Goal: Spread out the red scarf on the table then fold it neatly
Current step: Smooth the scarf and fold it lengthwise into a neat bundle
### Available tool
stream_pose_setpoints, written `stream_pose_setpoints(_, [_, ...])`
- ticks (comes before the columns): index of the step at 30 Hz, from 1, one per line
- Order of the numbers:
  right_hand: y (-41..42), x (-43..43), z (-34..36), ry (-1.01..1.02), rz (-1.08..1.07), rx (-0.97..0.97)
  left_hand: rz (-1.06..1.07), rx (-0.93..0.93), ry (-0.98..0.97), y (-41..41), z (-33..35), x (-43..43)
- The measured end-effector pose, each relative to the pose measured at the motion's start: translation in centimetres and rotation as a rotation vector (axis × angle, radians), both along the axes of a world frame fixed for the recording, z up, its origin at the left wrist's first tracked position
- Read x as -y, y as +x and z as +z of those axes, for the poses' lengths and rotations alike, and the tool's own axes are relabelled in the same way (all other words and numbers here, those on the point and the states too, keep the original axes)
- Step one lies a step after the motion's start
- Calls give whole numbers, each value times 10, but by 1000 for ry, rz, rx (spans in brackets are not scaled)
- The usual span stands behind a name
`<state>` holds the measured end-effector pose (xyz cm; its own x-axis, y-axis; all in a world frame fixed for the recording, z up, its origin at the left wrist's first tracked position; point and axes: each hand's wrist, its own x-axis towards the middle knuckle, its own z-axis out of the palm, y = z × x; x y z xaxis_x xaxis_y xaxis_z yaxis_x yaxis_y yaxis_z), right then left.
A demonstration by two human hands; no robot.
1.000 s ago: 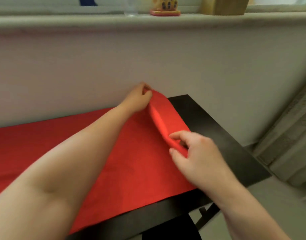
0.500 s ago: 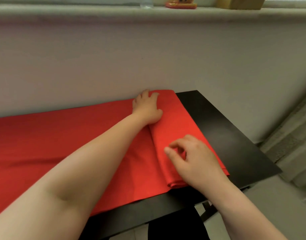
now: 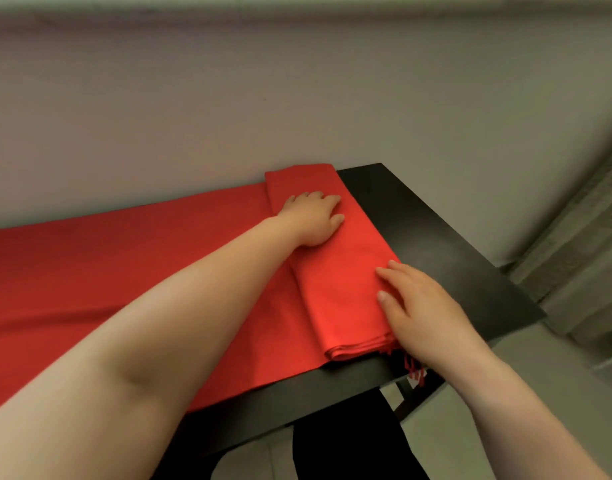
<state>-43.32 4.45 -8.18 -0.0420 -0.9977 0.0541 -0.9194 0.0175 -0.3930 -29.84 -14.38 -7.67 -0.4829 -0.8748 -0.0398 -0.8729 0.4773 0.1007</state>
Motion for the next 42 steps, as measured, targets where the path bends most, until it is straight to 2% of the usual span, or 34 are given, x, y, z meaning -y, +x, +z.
stream_pose_setpoints(6, [-18,-15,2,-98,-218,42,-175,2,-12,-35,-2,-6])
stream_pose_setpoints(11, [-18,-6,5,37,-349,9,108,22,-65,-50,14,-2])
stream_pose_setpoints(14, [-21,-1,8,96,-341,21,221,82,-18,-64,22,0])
stream_pose_setpoints(17, [-22,2,10,132,-293,6,232,137,-13,-78,24,1])
stream_pose_setpoints(23, [-29,6,11,56,-240,17,211,178,15,-86,29,12])
stream_pose_setpoints(27, [-49,12,14,-13,-284,73,219,-38,-19,-97,32,20])
stream_pose_setpoints(31, [-73,12,26,-151,-385,116,204,-313,-49,-110,52,24])
stream_pose_setpoints(34, [-76,6,41,-271,-406,109,181,-448,-75,-107,68,23])
stream_pose_setpoints(38, [-52,-5,59,-465,-329,164,188,-552,-121,-70,85,20])
stream_pose_setpoints(42, [-8,-18,72,-524,-183,244,264,-694,-119,-12,89,9])
